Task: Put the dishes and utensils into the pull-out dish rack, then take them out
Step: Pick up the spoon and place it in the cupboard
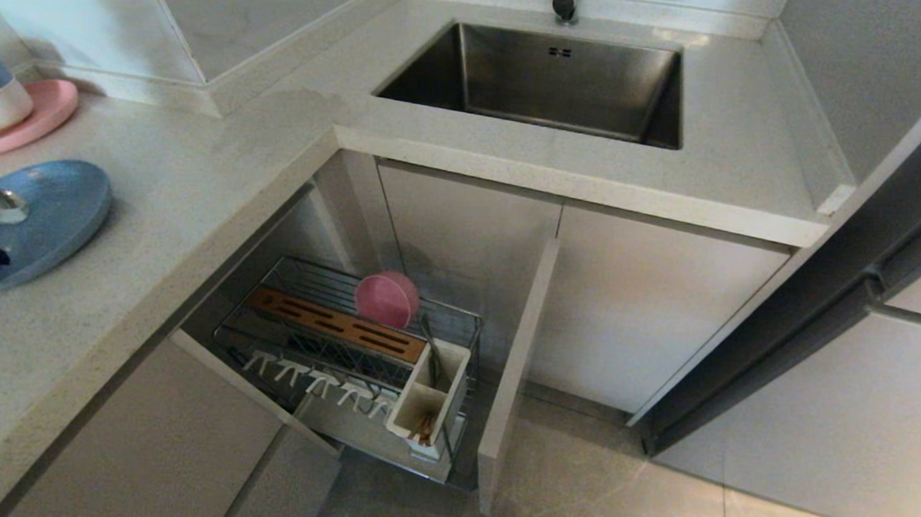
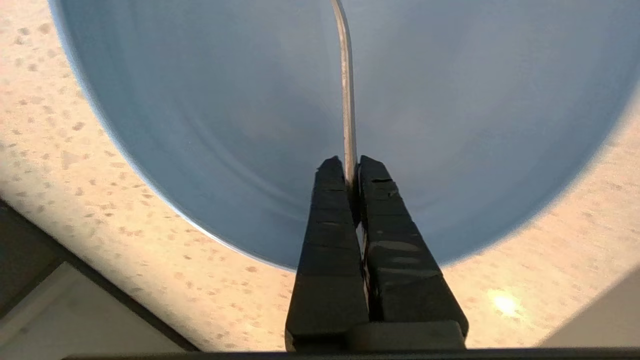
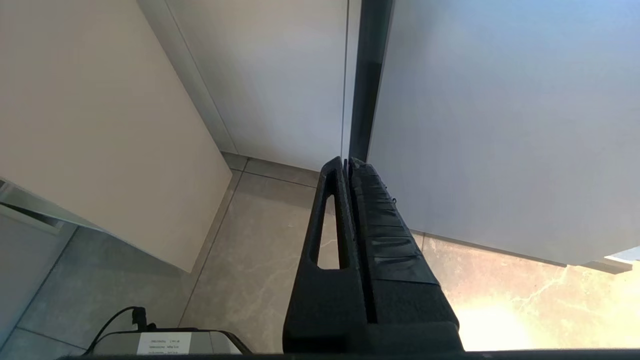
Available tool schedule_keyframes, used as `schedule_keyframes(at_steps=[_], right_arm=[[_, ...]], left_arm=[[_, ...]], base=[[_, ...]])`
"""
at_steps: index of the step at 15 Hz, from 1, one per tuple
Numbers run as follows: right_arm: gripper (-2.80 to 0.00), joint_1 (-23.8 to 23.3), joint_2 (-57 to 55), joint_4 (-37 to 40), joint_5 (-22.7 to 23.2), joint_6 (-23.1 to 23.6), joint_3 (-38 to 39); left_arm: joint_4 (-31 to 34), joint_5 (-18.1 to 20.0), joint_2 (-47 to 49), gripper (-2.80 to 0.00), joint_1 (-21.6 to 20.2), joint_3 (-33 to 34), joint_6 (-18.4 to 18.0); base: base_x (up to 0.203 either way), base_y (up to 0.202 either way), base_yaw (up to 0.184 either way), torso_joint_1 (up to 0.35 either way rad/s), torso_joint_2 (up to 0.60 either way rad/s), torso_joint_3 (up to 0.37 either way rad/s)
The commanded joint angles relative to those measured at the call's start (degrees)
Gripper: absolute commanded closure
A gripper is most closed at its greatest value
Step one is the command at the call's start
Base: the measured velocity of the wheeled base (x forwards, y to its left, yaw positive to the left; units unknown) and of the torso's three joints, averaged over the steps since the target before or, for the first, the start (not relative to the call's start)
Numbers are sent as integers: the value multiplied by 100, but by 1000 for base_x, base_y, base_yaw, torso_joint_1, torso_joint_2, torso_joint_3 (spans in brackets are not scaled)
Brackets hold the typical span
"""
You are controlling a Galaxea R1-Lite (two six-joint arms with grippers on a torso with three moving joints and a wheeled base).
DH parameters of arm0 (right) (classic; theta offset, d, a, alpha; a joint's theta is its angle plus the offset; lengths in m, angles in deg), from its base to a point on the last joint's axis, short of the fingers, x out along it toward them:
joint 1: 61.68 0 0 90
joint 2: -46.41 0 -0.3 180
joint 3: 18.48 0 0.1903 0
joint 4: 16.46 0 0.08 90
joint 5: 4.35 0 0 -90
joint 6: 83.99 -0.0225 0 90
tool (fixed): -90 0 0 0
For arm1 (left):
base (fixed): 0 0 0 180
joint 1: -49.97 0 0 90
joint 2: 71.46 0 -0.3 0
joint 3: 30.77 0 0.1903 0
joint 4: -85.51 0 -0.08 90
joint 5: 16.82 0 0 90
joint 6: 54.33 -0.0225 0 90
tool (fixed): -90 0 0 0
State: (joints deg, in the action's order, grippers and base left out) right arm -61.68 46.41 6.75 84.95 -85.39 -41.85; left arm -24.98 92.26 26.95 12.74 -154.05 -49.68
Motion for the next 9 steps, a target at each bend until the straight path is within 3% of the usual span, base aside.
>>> schedule_keyframes(at_steps=[1,9], right_arm=[[0,0,0,-2,0,0,0],[0,0,0,-2,0,0,0]], left_arm=[[26,8,-72,0,32,-2,9],[173,10,-908,0,310,57,96]], base=[[0,0,0,0,0,0],[0,0,0,0,0,0]])
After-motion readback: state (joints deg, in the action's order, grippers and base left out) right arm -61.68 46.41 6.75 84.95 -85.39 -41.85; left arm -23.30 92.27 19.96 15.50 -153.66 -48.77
